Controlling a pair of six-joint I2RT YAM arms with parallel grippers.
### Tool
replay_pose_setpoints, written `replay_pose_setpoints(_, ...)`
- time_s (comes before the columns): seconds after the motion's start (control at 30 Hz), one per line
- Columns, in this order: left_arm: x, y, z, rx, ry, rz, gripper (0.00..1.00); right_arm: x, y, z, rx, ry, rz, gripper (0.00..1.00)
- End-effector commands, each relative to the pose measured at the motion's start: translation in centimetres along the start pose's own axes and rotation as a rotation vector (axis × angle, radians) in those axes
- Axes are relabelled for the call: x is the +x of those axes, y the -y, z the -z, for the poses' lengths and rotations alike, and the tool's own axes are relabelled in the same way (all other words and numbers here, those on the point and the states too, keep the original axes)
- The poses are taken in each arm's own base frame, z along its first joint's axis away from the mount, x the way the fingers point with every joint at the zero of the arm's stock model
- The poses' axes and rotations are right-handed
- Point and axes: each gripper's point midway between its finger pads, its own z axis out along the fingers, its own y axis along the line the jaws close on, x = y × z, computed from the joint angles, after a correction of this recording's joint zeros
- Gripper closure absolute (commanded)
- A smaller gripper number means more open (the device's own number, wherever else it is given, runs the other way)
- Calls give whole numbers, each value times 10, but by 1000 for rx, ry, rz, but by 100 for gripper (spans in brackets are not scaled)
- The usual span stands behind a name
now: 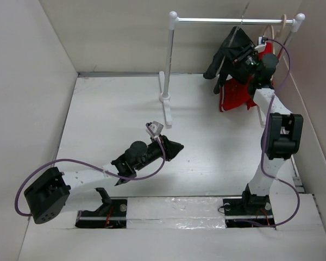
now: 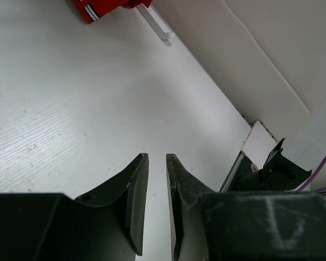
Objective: Place the trousers on the hanger
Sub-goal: Place the hanger at the clothesline, then reset both arms
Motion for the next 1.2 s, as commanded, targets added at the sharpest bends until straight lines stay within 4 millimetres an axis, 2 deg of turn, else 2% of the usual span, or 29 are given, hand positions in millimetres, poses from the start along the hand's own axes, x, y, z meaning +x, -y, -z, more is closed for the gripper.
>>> replay_pose_setpoints(0.0, -11, 8, -3, 20, 36, -4, 82, -26, -60, 7, -180, 56, 182, 61)
replay_pose_setpoints(0.03, -13, 9, -3, 24, 41, -2, 82, -25, -63, 8, -189, 49, 190, 55)
replay_pose_setpoints(0.07, -17, 6, -3, 1, 58, -1, 81, -25, -70, 10, -194, 52, 206, 44)
replay_pose_setpoints(0.1, -17, 5, -3, -3, 59, -1, 80, -26, -71, 11, -191, 55, 213, 40)
replay_pose_setpoints(0.13, -19, 6, -4, -4, 62, -1, 79, -28, -66, 15, -167, 57, 213, 35)
replay_pose_setpoints(0.17, -20, 7, -4, -3, 64, -1, 79, -27, -66, 16, -161, 58, 232, 25)
replay_pose_setpoints(0.23, -21, 7, -4, -4, 65, 1, 76, -30, -72, 23, -154, 63, 252, 15)
replay_pose_setpoints(0.27, -23, 7, -4, -7, 69, 1, 76, -30, -64, 28, -131, 65, 262, 9)
replay_pose_setpoints(0.33, -26, 7, -3, -17, 73, 6, 73, -27, -69, 34, -115, 65, 275, 8)
replay_pose_setpoints(0.37, -28, 7, -3, -22, 76, 6, 73, -28, -60, 39, -88, 73, 287, 0)
replay_pose_setpoints(0.47, -40, 7, -1, -53, 103, 4, 71, -29, -59, 51, -49, 88, 327, 0)
replay_pose_setpoints(0.5, -44, 5, 2, -69, 112, 3, 70, -28, -49, 57, -21, 90, 325, 0)
replay_pose_setpoints(0.53, -47, 5, 2, -82, 117, -2, 68, -24, -45, 62, 4, 86, 340, 0)
replay_pose_setpoints(0.57, -53, 8, 3, -73, 131, -3, 68, -25, -50, 64, 4, 90, 362, 0)
replay_pose_setpoints(0.63, -59, 10, 5, -81, 138, -7, 68, -18, -37, 71, 54, 76, 366, 0)
replay_pose_setpoints(0.67, -60, 11, 5, -77, 141, -7, 67, -24, -41, 77, 68, 97, 422, 0)
replay_pose_setpoints(0.77, -66, 15, 7, -72, 150, -4, 66, -22, -29, 87, 147, 93, 486, 0)
replay_pose_setpoints(0.8, -67, 15, 6, -74, 151, -2, 66, -26, -36, 93, 155, 107, 514, 0)
replay_pose_setpoints(0.87, -69, 16, 6, -72, 156, 1, 66, -25, -33, 99, 188, 102, 562, 0)
replay_pose_setpoints(0.9, -68, 16, 5, -76, 153, 2, 66, -26, -41, 103, 194, 106, 592, 0)
replay_pose_setpoints(0.93, -69, 17, 5, -74, 156, 3, 66, -21, -34, 107, 229, 78, 595, 0)
replay_pose_setpoints(1.0, -71, 16, 4, -80, 158, 4, 66, -30, -36, 113, 277, 98, 677, 0)
replay_pose_setpoints(1.03, -75, 18, 3, -80, 166, 4, 66, -32, -48, 119, 278, 115, 707, 0)
replay_pose_setpoints(1.1, -78, 14, 2, -114, 168, -3, 66, -34, -48, 129, 311, 144, 741, 0)
replay_pose_setpoints(1.13, -84, 16, 2, -120, 179, -2, 66, -31, -62, 132, 298, 157, 761, 0)
replay_pose_setpoints(1.17, -87, 14, 2, -134, 185, -2, 65, -30, -67, 137, 301, 163, 785, 0)
